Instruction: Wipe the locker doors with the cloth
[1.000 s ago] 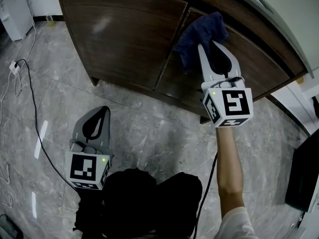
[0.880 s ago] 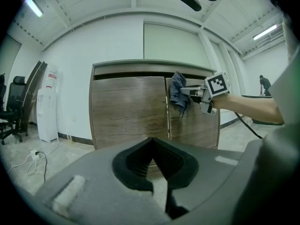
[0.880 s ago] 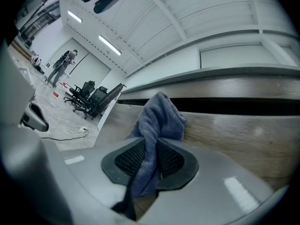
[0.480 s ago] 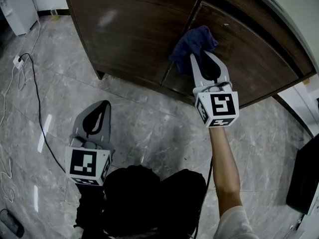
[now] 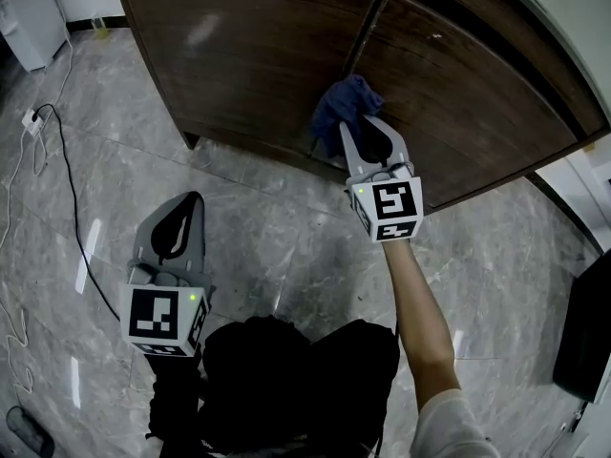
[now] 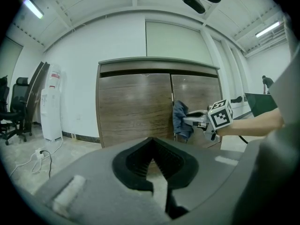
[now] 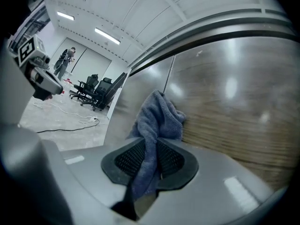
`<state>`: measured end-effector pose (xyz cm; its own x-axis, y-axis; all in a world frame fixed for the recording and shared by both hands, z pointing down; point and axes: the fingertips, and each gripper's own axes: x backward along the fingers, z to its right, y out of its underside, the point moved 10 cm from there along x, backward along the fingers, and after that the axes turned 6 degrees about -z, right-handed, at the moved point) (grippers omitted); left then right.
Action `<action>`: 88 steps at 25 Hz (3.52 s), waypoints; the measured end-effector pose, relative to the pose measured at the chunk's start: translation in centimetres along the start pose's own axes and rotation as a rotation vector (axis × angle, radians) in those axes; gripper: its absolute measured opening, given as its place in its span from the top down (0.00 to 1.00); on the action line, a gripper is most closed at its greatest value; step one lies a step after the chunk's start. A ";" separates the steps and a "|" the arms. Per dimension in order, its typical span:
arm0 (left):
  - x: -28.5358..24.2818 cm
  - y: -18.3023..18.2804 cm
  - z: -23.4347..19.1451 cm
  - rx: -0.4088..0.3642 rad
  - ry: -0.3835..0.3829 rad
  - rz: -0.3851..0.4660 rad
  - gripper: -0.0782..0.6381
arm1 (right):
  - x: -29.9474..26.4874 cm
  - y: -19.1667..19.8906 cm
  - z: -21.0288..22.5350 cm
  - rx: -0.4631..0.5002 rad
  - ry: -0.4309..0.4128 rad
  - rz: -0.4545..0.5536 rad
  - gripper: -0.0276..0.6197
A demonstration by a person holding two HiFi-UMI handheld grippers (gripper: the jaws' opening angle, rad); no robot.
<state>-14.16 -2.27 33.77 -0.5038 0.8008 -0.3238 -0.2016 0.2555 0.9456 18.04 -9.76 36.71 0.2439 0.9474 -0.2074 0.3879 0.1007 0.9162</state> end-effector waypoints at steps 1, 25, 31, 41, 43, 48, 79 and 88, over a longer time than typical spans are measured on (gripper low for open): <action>0.0 0.1 0.0 0.001 -0.003 -0.001 0.89 | -0.2 0.5 -0.2 -0.001 -0.005 -0.008 0.83; -0.3 1.7 -1.1 0.019 -0.041 -0.033 0.89 | -5.2 9.5 -6.0 -0.027 -0.147 -0.223 0.83; -0.3 2.0 -1.2 0.020 -0.043 -0.033 0.89 | -6.3 10.5 -6.7 -0.043 -0.169 -0.266 0.83; -0.2 2.0 -1.4 0.023 -0.042 -0.029 0.89 | -6.0 7.6 -6.0 -0.053 -0.152 -0.221 0.83; -0.3 2.0 -1.4 0.026 -0.044 -0.025 0.89 | -6.1 6.3 -5.7 -0.053 -0.152 -0.203 0.83; -0.2 1.6 -1.3 0.031 -0.038 -0.027 0.89 | -5.6 2.7 -4.9 -0.049 -0.131 -0.147 0.83; 0.8 0.5 -2.3 0.042 -0.040 0.011 0.89 | -3.3 -18.4 1.0 0.013 -0.006 0.164 0.83; 0.8 1.2 -2.6 0.044 -0.046 0.005 0.89 | -4.8 -14.5 -1.4 0.039 -0.019 0.105 0.83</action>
<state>-17.01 -2.72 34.59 -0.4650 0.8262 -0.3179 -0.1616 0.2738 0.9481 10.00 -15.37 24.89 0.3016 0.9461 -0.1180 0.3932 -0.0107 0.9194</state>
